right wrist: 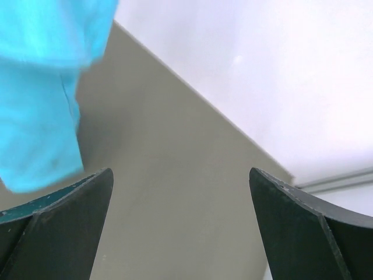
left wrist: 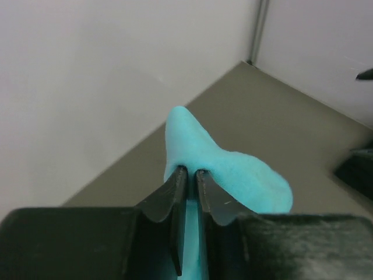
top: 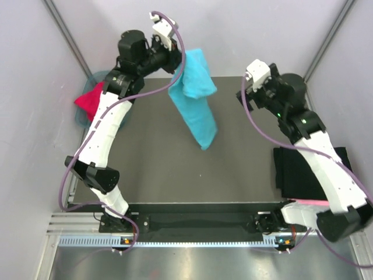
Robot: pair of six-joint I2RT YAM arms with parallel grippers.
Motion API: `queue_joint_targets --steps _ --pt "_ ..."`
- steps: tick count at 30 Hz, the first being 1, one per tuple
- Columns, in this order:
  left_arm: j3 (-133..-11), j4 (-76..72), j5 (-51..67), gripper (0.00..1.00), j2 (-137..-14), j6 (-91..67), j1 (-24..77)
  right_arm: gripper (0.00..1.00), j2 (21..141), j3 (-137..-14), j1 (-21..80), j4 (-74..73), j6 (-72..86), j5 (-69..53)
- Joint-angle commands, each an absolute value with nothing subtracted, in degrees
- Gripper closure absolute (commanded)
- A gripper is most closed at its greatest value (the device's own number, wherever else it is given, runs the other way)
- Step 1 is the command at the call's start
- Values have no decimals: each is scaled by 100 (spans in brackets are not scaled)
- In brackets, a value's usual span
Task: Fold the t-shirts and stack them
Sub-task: Move the tshirt to the center of the board
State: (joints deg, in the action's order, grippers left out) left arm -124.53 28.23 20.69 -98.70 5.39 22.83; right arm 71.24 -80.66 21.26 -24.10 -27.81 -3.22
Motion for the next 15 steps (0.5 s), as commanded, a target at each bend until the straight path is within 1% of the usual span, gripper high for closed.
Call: queue_joint_targets --steps 1,2,3,4,5,8,9,11,13,15 --pt "-12007 2435 2451 82 -9939 10 2303 0 6515 -7666 2101 -2346 -3146 -54" --pt "-11945 2417 2557 66 -10062 9 2303 0 6400 -7568 2101 -2381 -3199 -53" --pt "-11892 2426 2714 61 -10203 9 2303 0 6207 -7402 2092 -2434 -3417 -88" --pt "-11926 2434 2707 54 -10491 -209 2294 0 6118 -7357 2100 -2522 -3567 -419" --pt "-12057 2487 2629 46 -10616 -324 2250 0 6056 -7322 2101 -2775 -3760 -692" --pt "-12086 2470 2190 41 -10749 -799 1892 2 6143 -7277 2214 -3223 -4192 -1317" --pt "-11989 2435 2128 40 -10679 -869 1759 6 6248 -7295 2241 -3330 -4236 -1423" --pt "-11630 2539 1953 40 -10407 -949 1356 13 6661 -7365 2259 -3532 -4228 -1844" --pt "-11322 2898 1837 41 -10092 -958 1109 17 7109 -7374 2372 -3577 -4193 -2230" --pt "-10654 3110 2117 43 -9741 -949 731 20 7669 -7374 2574 -3525 -4114 -2337"
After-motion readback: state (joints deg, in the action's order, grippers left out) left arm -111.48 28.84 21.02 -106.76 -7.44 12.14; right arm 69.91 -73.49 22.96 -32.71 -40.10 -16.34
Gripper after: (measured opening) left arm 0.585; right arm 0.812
